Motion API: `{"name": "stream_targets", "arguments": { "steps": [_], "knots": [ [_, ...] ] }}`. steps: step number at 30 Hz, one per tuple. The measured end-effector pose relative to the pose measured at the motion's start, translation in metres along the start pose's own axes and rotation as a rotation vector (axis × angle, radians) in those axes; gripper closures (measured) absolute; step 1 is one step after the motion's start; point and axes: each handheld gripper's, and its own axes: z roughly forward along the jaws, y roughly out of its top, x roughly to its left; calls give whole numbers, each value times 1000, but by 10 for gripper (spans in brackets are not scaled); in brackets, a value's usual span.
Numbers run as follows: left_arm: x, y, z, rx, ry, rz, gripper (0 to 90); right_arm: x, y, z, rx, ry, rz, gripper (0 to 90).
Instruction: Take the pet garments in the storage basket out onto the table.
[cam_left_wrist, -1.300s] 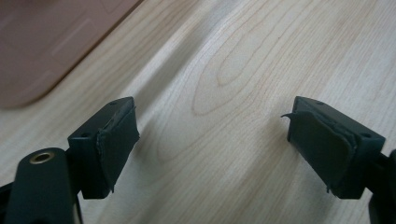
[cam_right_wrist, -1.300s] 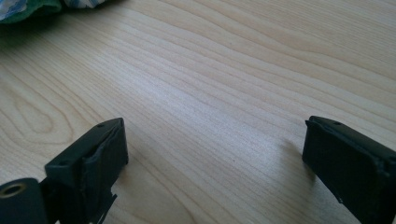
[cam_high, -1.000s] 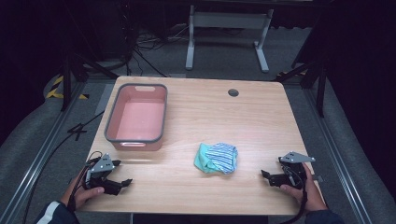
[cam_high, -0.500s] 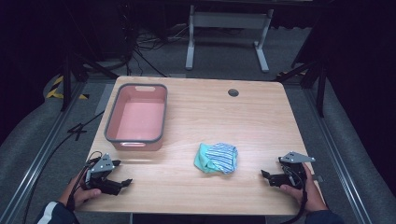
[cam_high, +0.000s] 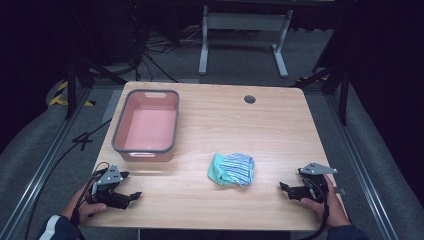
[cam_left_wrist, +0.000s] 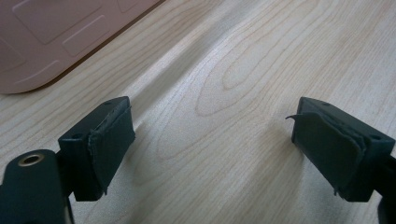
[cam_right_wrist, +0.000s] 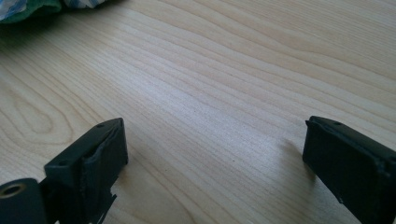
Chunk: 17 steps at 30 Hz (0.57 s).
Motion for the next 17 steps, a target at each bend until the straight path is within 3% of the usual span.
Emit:
{"name": "stream_targets", "arguments": {
  "steps": [17],
  "knots": [
    [0,0,0,4,-2,-1,122,0,1,1,0,0,4,64]
  ]
}}
